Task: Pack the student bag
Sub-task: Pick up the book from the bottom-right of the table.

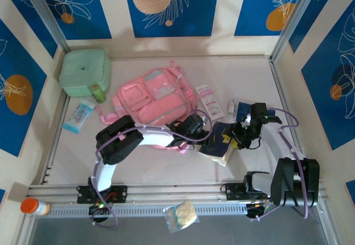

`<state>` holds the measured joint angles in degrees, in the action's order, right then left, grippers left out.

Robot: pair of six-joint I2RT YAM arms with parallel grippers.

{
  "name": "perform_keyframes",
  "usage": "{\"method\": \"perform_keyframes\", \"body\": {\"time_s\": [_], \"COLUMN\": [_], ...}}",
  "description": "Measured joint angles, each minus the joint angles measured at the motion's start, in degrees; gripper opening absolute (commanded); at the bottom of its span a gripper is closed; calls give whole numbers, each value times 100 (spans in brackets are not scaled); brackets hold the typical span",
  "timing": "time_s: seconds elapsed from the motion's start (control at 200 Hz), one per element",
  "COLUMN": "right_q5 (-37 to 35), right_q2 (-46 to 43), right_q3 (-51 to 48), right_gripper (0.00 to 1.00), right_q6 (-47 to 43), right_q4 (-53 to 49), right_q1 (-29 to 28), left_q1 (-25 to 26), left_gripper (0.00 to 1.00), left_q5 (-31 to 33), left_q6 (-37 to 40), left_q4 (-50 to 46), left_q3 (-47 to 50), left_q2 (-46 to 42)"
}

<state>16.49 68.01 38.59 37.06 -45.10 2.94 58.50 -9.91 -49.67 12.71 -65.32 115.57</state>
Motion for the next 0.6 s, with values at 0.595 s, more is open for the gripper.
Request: {"method": "perform_keyframes", "body": {"time_s": [0.595], "right_q5": [-210], "right_q2": [-195], "right_q3": [111], "right_gripper": [23], "right_q6": [-68], "right_q4": [-319], "right_q1": [0], "left_q1": [-7], "left_gripper": [46], "left_q5": [-13], "left_q6": [2], "left_q4": [44], "left_q3": [33], "left_q2": [-11]}}
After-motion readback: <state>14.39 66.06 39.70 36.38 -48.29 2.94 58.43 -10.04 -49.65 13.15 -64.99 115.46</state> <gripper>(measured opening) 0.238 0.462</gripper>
